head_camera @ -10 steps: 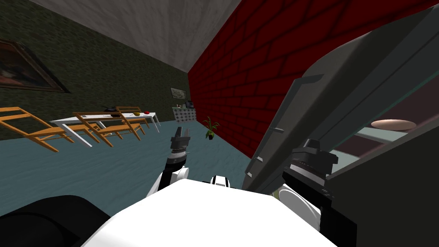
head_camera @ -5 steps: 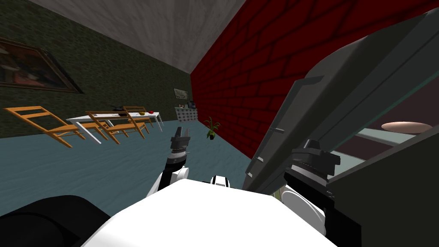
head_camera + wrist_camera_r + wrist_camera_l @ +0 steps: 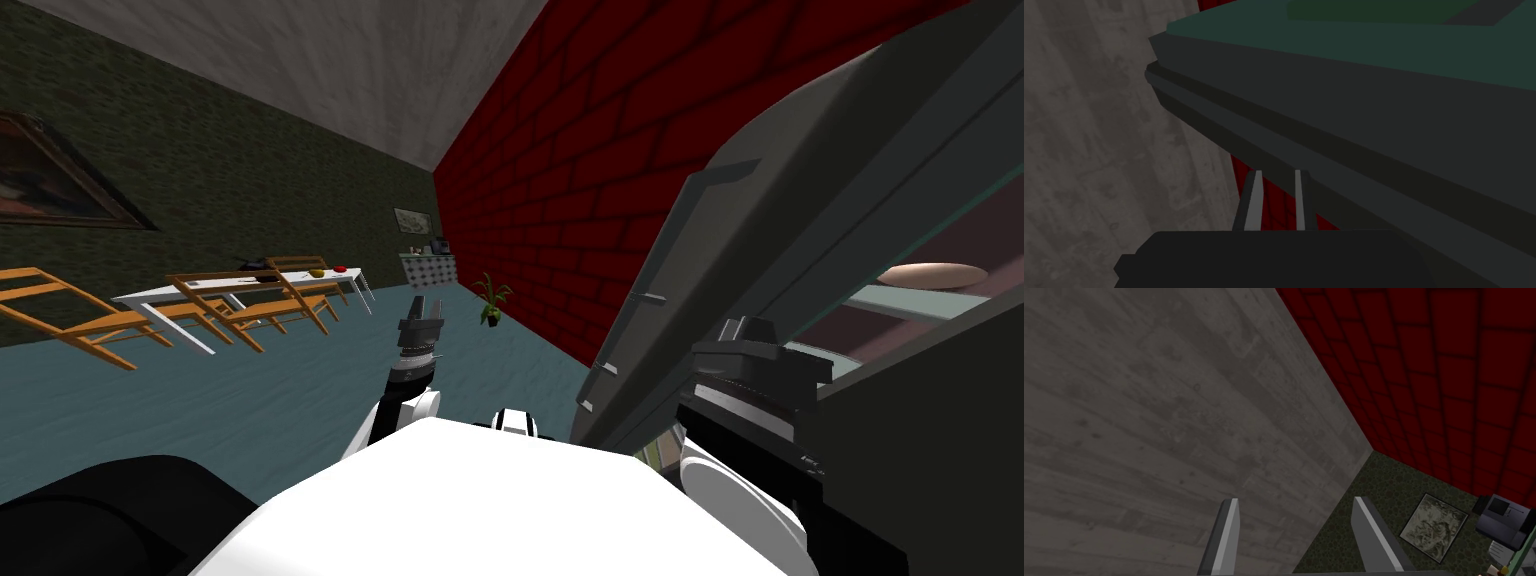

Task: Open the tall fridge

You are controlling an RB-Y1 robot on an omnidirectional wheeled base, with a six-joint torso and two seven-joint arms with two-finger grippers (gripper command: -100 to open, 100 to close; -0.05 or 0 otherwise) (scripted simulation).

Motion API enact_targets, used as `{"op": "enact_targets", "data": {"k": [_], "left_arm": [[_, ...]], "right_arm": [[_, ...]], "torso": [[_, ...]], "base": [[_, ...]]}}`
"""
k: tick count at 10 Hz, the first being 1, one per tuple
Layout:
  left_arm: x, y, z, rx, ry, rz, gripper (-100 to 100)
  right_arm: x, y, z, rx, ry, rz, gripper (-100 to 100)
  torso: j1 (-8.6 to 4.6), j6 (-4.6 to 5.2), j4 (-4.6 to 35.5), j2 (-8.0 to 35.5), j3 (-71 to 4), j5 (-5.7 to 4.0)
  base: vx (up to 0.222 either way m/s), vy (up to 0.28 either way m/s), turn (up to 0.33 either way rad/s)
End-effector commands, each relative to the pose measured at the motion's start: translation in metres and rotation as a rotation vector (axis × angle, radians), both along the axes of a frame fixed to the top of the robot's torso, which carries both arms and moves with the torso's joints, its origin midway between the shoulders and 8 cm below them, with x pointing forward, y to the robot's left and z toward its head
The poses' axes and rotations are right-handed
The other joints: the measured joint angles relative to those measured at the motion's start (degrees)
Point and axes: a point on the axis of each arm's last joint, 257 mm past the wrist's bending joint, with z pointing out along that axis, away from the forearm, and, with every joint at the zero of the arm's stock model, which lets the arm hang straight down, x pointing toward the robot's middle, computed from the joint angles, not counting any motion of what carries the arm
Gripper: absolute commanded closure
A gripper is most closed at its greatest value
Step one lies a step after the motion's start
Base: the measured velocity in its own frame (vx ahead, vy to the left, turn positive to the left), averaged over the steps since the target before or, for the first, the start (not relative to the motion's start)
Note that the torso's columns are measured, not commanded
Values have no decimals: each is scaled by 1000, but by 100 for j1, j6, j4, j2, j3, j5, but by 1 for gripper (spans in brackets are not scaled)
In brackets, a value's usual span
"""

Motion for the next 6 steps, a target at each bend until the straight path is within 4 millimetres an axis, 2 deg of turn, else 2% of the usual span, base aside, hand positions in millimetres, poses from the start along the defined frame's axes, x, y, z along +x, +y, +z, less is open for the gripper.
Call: {"op": "enact_targets", "data": {"k": [1, 4, 5, 6], "left_arm": [[0, 0, 0, 0, 0, 0, 0], [0, 0, 0, 0, 0, 0, 0], [0, 0, 0, 0, 0, 0, 0], [0, 0, 0, 0, 0, 0, 0]], "right_arm": [[-3, 3, 13, -18, 1, 18, -100], [-8, 10, 29, -39, 0, 43, -100], [-6, 12, 22, -30, 11, 45, -100], [-8, 10, 29, -39, 0, 43, 100]], "torso": [[-26, -1, 3, -7, -12, 0], [-35, -9, -2, -49, -50, 8], [-29, -8, -6, -49, -46, 5], [-21, -4, -7, -16, -16, -8]], "base": [[26, 20, -71], [59, 51, -77], [-9, 55, -47], [32, -15, 54]]}}
